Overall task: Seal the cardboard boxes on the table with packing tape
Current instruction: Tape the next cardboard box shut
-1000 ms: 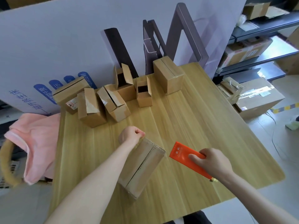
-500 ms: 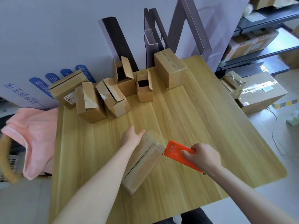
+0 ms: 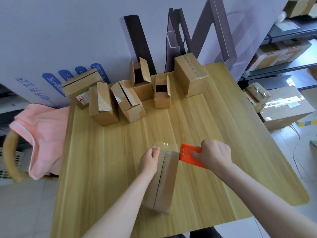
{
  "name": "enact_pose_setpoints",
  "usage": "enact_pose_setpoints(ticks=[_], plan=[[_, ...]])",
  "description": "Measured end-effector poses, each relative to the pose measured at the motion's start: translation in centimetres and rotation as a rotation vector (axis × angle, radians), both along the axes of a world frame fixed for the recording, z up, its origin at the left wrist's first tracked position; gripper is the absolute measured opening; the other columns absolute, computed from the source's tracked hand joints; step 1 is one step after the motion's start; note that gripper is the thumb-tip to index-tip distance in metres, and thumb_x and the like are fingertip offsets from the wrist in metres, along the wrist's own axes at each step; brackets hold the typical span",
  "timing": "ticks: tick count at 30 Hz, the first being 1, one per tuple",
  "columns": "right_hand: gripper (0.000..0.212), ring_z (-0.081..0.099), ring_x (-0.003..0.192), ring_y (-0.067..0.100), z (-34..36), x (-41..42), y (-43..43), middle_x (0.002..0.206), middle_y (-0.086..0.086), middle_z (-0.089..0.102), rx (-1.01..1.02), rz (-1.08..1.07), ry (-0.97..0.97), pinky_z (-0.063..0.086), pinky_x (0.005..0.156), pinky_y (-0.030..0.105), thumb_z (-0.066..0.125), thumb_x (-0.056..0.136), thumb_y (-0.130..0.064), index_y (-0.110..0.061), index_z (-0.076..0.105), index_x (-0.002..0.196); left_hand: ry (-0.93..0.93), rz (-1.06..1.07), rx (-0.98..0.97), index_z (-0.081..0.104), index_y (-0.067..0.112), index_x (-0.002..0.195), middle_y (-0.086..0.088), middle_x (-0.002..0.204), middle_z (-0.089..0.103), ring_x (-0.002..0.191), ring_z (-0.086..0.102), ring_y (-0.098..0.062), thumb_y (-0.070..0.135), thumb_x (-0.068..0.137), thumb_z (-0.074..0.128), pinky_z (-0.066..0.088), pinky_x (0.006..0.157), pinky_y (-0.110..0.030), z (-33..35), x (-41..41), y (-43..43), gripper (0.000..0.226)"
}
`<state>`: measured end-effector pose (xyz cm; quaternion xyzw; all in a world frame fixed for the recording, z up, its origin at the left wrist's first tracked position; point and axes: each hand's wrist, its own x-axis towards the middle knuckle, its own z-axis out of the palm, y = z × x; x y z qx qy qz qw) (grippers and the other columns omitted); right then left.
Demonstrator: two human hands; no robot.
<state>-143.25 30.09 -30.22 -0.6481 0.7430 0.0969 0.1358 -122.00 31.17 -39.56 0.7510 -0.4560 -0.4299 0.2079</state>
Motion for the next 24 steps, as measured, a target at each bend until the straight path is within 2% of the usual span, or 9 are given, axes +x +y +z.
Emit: enact_pose_setpoints(ticks=[3, 6, 9, 13, 15, 17, 19, 21, 24], plan=[[0.029, 0.054, 0.071, 0.024, 0.8, 0.9, -1.3, 0.062, -0.004, 0.046, -0.013, 0.051, 0.064, 0.030, 0.054, 0.026, 0.053, 0.083, -0.043, -0.019, 0.048, 0.068, -0.020, 0.057, -0.055, 0.061, 0.014, 0.115, -0.001, 0.110, 0.066, 0.106, 0.060, -0.023, 0.048, 0.099, 0.038, 0.044, 0.083, -0.031, 0.2, -0.8, 0.4, 0.044], [0.021, 0.057, 0.073, 0.023, 0.0, 2.8, -1.7, 0.078, -0.003, 0.064, 0.038, 0.109, 0.105, 0.024, 0.049, 0.025, 0.052, 0.086, -0.035, -0.021, 0.051, 0.070, -0.054, 0.076, -0.067, 0.061, 0.011, 0.114, -0.004, 0.110, 0.066, 0.106, 0.059, -0.026, 0.046, 0.099, 0.037, 0.044, 0.082, -0.032, 0.3, -1.1, 0.6, 0.045], [0.022, 0.063, 0.080, 0.023, -2.2, 3.6, -0.9, 0.087, -0.002, 0.068, 0.108, 0.080, 0.056, 0.031, 0.056, 0.025, 0.049, 0.089, -0.035, -0.022, 0.051, 0.071, -0.049, 0.120, -0.031, 0.059, 0.012, 0.117, -0.003, 0.111, 0.065, 0.106, 0.059, -0.026, 0.049, 0.099, 0.036, 0.045, 0.085, -0.033, 0.0, -1.1, 0.6, 0.047], [0.040, 0.059, 0.074, 0.023, -2.9, 0.5, -0.7, 0.066, -0.005, 0.053, 0.059, -0.066, -0.007, 0.037, 0.059, 0.027, 0.049, 0.088, -0.051, -0.019, 0.047, 0.064, 0.032, 0.319, -0.032, 0.058, 0.015, 0.104, 0.003, 0.093, 0.062, 0.095, 0.061, -0.025, 0.048, 0.099, 0.036, 0.043, 0.075, -0.031, 0.0, -2.8, 1.5, 0.040], [0.046, 0.061, 0.069, 0.023, -2.2, -0.7, -0.8, 0.061, -0.005, 0.051, -0.025, -0.156, -0.067, 0.038, 0.057, 0.026, 0.050, 0.087, -0.057, -0.019, 0.049, 0.061, 0.099, 0.461, -0.040, 0.057, 0.011, 0.105, -0.001, 0.094, 0.061, 0.095, 0.061, -0.028, 0.045, 0.100, 0.036, 0.044, 0.075, -0.032, 0.2, -4.0, 2.0, 0.040], [0.050, 0.057, 0.055, 0.019, -1.0, -1.3, -0.7, 0.057, -0.005, 0.054, -0.142, -0.251, -0.161, 0.033, 0.050, 0.023, 0.050, 0.085, -0.061, -0.017, 0.055, 0.062, 0.218, 0.641, -0.035, 0.055, 0.005, 0.111, -0.009, 0.104, 0.062, 0.098, 0.060, -0.030, 0.039, 0.100, 0.039, 0.045, 0.080, -0.033, 0.4, -5.4, 2.1, 0.039], [0.055, 0.052, 0.042, 0.012, 0.2, -1.3, -0.4, 0.048, -0.007, 0.054, -0.251, -0.366, -0.342, 0.028, 0.044, 0.020, 0.052, 0.084, -0.062, -0.014, 0.058, 0.058, 0.374, 0.786, -0.047, 0.053, 0.007, 0.108, -0.011, 0.107, 0.061, 0.096, 0.058, -0.030, 0.035, 0.100, 0.041, 0.043, 0.082, -0.033, 0.8, -6.4, 2.2, 0.032], [0.058, 0.047, 0.033, 0.008, 0.8, -0.7, 0.3, 0.038, -0.007, 0.049, -0.315, -0.453, -0.581, 0.028, 0.040, 0.021, 0.057, 0.084, -0.058, -0.006, 0.058, 0.057, 0.483, 0.833, -0.054, 0.050, 0.016, 0.105, -0.005, 0.106, 0.059, 0.093, 0.056, -0.023, 0.035, 0.100, 0.040, 0.040, 0.083, -0.032, 0.8, -6.9, 2.3, 0.023], [0.058, 0.043, 0.039, 0.012, 0.2, 1.0, 2.2, 0.043, -0.002, 0.048, -0.289, -0.567, -0.869, 0.033, 0.043, 0.026, 0.063, 0.085, -0.050, -0.001, 0.055, 0.057, 0.525, 0.786, -0.028, 0.049, 0.016, 0.115, -0.001, 0.116, 0.055, 0.106, 0.053, -0.024, 0.039, 0.100, 0.039, 0.041, 0.093, -0.034, 0.4, -6.2, 2.8, 0.030]])
